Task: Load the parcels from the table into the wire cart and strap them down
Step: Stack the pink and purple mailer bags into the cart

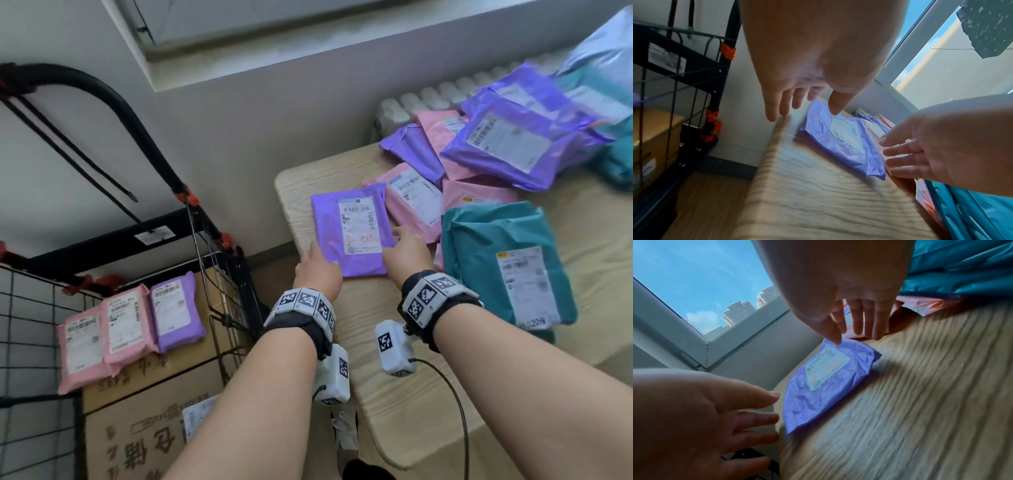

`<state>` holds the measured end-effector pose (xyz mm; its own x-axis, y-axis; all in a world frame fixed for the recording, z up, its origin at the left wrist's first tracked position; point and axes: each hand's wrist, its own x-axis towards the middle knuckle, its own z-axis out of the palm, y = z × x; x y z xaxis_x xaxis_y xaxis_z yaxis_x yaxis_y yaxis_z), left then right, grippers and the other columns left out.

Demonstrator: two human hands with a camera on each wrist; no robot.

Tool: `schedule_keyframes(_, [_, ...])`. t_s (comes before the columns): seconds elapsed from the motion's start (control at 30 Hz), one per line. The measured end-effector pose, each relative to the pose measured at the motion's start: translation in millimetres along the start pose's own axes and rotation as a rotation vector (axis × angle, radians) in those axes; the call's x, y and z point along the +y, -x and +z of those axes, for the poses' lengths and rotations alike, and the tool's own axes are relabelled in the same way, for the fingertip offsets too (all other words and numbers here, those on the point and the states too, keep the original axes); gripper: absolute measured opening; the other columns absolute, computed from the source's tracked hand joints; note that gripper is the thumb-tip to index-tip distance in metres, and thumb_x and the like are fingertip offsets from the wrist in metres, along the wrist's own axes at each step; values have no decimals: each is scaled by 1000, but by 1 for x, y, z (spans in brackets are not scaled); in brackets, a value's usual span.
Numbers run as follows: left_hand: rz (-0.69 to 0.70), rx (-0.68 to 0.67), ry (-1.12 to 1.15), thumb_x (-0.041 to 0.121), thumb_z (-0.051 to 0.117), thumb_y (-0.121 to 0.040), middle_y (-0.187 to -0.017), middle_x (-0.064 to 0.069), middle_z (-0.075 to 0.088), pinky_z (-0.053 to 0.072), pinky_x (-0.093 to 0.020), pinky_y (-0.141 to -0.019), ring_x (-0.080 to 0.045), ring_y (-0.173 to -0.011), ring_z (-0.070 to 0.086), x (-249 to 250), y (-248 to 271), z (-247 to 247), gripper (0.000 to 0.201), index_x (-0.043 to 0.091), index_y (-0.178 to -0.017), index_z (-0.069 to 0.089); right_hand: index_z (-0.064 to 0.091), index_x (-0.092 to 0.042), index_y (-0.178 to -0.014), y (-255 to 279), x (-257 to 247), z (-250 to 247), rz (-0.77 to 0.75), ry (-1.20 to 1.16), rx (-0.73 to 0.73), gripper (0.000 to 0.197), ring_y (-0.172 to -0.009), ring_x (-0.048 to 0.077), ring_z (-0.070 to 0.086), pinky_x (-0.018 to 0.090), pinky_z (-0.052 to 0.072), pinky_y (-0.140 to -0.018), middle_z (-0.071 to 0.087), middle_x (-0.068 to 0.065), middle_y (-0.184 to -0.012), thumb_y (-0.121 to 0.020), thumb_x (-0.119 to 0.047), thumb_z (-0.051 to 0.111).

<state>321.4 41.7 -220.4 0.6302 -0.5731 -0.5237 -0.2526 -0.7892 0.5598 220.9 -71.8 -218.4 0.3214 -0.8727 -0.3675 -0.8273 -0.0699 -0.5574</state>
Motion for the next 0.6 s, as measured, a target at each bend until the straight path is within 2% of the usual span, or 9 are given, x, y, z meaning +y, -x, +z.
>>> schedule_keyframes(0.1, [-39,50,-25,20,39,-95,-142,-14,42,31,-41,-107,-38,-126,39,8,-7,13,50,8,-142,31,48,-13,-135,-11,8,-2,-7,-16,-34,49,-118,30,55,36,45,-98,55,11,-135,-86,-10,51])
schedule_keyframes(0.2, [-93,107,64,17,41,-93,-135,-15,50,38,-41,-103,-37,-123,45,12,-11,15,45,9,-137,38,47,-14,-136,-15,10,0,-2,-28,-71,48,-116,30,56,34,45,-95,58,11,-131,-88,-7,49])
schedule_keyframes(0.33, [-98,161,79,18,42,-89,-114,-13,63,49,-37,-85,-36,-104,58,9,-13,16,30,11,-114,57,52,-15,-131,-18,12,5,-12,-27,-100,45,-111,30,60,37,48,-94,64,10,-122,-86,-7,53])
schedule_keyframes(0.47, [-86,229,94,11,45,-85,-98,-10,67,42,-28,-67,-32,-89,61,-3,-6,12,22,10,-95,65,67,-15,-116,-15,12,3,-33,25,-111,36,-104,31,62,35,50,-89,69,11,-112,-83,-6,53])
schedule_keyframes(0.6, [-61,325,130,10,47,-84,-92,-5,68,38,-26,-64,-28,-82,60,-10,6,-3,19,13,-91,65,71,-15,-103,-5,-4,2,-125,66,-94,29,-99,31,62,33,49,-83,70,9,-105,-83,-5,53])
